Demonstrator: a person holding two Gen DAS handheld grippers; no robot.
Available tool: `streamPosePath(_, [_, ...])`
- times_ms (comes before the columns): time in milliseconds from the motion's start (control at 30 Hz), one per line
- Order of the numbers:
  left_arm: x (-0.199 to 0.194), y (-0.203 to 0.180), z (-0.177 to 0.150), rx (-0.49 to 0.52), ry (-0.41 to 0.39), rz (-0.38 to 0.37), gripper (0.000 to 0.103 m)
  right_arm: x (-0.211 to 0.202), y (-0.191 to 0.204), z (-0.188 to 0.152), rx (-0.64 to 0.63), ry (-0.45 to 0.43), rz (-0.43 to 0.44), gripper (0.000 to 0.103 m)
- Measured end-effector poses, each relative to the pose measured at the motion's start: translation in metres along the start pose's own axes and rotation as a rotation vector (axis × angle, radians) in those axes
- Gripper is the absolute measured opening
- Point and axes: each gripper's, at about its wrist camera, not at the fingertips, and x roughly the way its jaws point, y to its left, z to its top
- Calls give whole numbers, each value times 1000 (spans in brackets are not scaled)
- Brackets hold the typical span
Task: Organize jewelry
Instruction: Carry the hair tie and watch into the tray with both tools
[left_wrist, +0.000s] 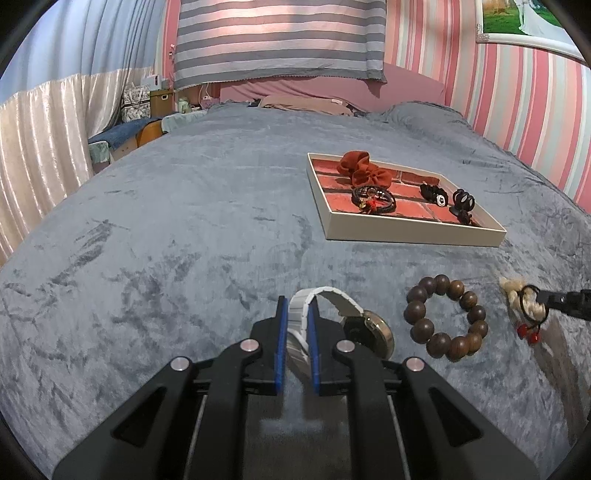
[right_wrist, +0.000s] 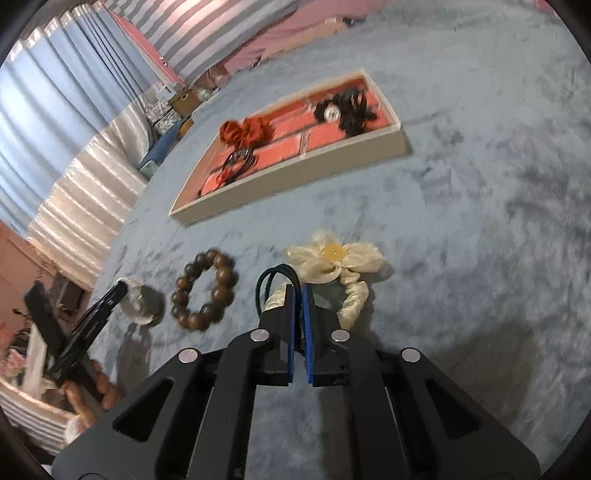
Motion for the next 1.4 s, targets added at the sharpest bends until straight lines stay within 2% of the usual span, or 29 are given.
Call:
streamPosePath(200, [-1,2,-2,-2,3,1,11,-12,4,-8,0,-19,42,9])
streamPosePath(433, [0,4,-2,-4,6,5,11,-9,13,-7,-38,8,16,11])
streamPosePath(467, [1,4,-3,-5,6,5,11,-8,14,-6,-42,16,18,12])
streamPosePath(500, [1,4,-3,-7,7,5,11,-7,14,-6,-45,29,16,21])
streamPosePath(533, [1,5,-3,-10,7,4,11,-7,14,-5,-46,34,10,24])
streamPosePath(800, [2,7,-4,-16,9,4,11,0,18,-2,-87,68,-33,24])
streamPosePath(867, [2,7,-4,-16,9,4,11,1,23,-2,-119,68,-62,16])
streamPosePath(900, [2,7,-5,-16,9,3,11,2,26,-2,-138,75,-71,4])
streamPosePath(967, [2,7,-5,-17,9,4,11,0,32,-4,-181,61,-118,4])
streamPosePath(1033, [1,7,-5,-16,6,0,11,-9,38,-6,-208,28,-129,4])
streamPosePath(1167, [0,5,-5,-9,-4,1,11,-31,46,-4,-203,-22,-76,4])
streamPosePath(1400, [-10,0,7,-8,-48,-12,11,-49,53,9,-202,-102,-61,4])
